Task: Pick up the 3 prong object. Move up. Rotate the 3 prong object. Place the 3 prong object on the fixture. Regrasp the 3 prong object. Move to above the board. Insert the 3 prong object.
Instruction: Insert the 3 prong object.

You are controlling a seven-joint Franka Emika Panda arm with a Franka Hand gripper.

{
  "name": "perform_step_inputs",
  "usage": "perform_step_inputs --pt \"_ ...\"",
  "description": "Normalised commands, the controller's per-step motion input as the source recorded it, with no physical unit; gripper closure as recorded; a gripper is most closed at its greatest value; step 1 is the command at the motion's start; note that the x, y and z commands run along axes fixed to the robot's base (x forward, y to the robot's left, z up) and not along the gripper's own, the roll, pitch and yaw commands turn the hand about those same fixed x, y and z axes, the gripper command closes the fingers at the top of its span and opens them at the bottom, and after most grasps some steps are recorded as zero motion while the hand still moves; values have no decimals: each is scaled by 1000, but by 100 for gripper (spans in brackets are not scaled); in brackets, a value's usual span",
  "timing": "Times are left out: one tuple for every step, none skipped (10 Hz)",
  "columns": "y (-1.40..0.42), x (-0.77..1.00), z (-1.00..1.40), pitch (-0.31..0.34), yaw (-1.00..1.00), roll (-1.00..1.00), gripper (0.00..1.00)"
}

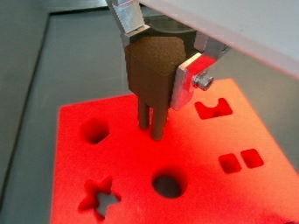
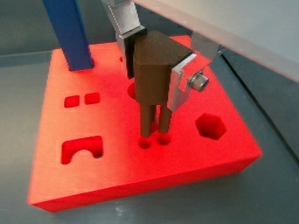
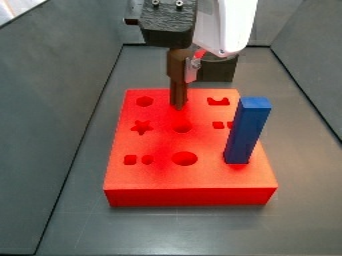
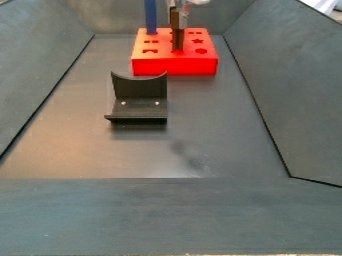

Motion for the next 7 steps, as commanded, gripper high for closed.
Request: perform_step_inputs --pt "91 -86 -526 -70 791 -19 100" --pt "0 -37 -109 0 60 0 100" --pt "-9 60 0 0 0 0 100" --pt "189 214 -114 0 -43 0 100" --pt "249 194 -237 0 -163 0 100" --pt "0 0 0 0 0 7 100" --pt "0 74 -20 0 0 0 100"
